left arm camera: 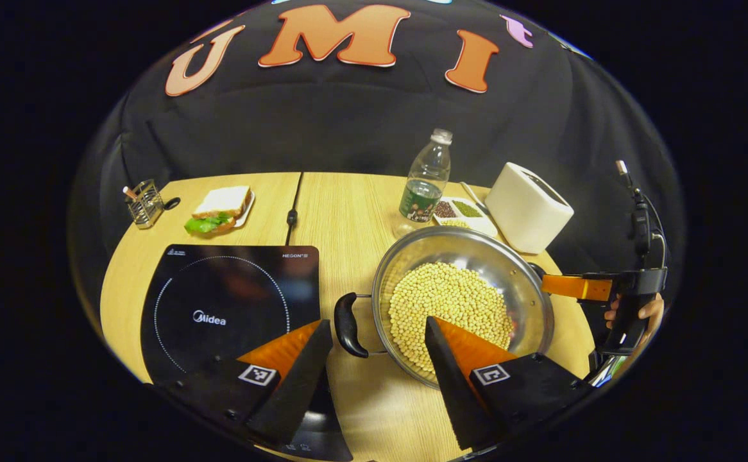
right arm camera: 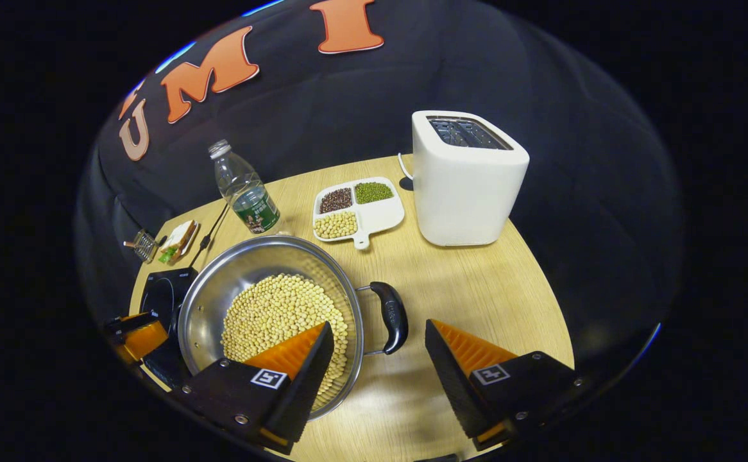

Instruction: First push the handle of the pot to place it horizontally, then grasp the pot with both hands and set it on the induction cooktop.

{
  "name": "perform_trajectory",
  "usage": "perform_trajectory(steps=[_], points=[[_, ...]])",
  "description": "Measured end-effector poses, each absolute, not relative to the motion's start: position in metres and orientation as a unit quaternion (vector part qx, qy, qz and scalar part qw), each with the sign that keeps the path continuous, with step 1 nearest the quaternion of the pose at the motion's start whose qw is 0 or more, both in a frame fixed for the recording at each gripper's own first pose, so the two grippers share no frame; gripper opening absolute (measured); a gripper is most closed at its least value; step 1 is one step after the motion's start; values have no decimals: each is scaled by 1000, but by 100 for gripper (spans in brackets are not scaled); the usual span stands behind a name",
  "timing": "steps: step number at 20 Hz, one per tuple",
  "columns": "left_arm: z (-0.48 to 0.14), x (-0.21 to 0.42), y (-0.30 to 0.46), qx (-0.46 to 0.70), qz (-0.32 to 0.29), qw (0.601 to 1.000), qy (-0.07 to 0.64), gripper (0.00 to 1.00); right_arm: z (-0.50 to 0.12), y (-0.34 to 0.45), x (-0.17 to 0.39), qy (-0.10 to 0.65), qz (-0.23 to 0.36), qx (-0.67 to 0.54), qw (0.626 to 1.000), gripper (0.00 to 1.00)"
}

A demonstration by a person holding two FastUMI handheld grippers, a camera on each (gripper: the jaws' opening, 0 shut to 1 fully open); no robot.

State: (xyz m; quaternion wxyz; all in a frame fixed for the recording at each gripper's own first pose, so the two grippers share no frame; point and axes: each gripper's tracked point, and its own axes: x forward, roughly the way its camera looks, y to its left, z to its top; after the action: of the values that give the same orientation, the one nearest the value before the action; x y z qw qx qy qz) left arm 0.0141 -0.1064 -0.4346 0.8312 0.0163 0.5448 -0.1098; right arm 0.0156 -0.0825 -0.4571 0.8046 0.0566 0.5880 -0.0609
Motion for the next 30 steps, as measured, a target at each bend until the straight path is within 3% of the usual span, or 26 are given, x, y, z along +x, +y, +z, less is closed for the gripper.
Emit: perform_trajectory(steps=[1,2,6,7,8,14,18,19,21,22,27,30], points=[[-447,11,-106,7,-101,822,560,96,-458,-83,18,586,-63,59,806,90],[-453,16,-99,11,-85,822,562,89,-459,-84,21,582,-63,59,808,90],[-478,17,-105,-12,-81,811,580,89,-472,-87,22,590,-57,34,805,89],[-480,17,-106,-6,-83,810,581,85,-475,-88,23,592,-56,24,803,89],[-482,21,-109,-4,-88,812,578,91,-478,-88,22,593,-54,14,803,89],[-505,33,-127,0,-104,813,573,84,-481,-100,12,612,-69,-27,788,87],[-518,44,-124,41,-93,827,553,88,-481,-95,11,616,-56,-25,785,74],[-519,45,-124,48,-90,831,547,84,-484,-94,13,615,-55,-25,786,68],[-527,51,-119,58,-73,837,540,80,-481,-91,11,616,-53,-25,786,67],[-527,56,-121,59,-73,840,534,72,-482,-92,10,615,-50,-30,786,63],[-526,61,-122,92,-78,862,492,74,-477,-99,12,597,-52,-12,800,64],[-525,60,-121,101,-77,868,479,73,-479,-88,11,588,-60,-25,807,59]])
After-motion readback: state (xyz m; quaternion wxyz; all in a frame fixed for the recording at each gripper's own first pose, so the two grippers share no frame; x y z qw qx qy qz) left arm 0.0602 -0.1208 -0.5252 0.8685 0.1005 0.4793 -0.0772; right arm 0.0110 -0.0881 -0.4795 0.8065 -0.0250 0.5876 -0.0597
